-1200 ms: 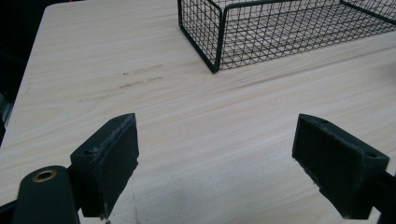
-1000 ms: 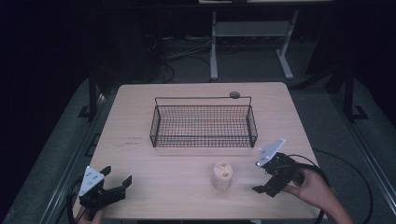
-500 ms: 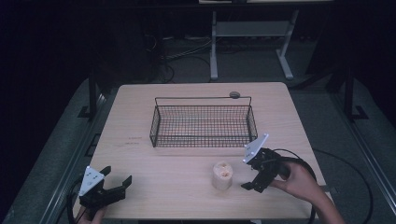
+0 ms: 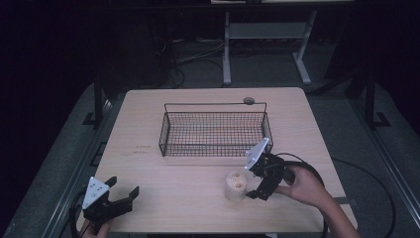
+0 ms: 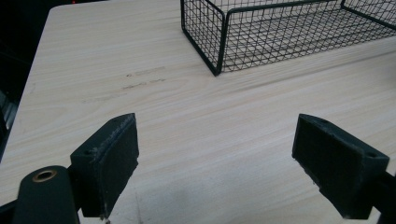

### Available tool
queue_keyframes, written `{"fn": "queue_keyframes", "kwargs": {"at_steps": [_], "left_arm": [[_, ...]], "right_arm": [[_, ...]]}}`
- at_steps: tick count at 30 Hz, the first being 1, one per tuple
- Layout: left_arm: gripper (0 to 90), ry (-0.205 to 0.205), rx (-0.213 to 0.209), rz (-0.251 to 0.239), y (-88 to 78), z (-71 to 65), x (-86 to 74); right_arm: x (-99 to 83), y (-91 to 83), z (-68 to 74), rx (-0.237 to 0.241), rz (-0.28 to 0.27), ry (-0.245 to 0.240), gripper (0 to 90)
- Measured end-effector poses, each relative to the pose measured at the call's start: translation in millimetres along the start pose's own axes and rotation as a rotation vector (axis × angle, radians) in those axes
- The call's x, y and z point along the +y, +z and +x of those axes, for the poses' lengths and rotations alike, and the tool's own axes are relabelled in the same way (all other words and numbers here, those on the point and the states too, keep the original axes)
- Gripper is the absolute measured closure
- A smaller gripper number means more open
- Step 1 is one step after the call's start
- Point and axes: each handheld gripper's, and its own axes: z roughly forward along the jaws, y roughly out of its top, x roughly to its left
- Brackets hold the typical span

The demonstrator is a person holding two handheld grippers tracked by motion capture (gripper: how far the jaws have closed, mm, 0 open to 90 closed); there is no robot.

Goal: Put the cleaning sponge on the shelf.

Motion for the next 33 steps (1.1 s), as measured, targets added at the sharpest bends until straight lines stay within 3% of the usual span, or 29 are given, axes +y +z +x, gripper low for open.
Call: {"fn": "queue_keyframes", "kwargs": {"at_steps": [33], "left_arm": [[13.8, -0.004, 0.002, -0.008, -0.9, 0.0, 0.1]], "right_arm": [[32.3, 20.9, -5.9, 0.037, 0.054, -0.028, 15.5]]}}
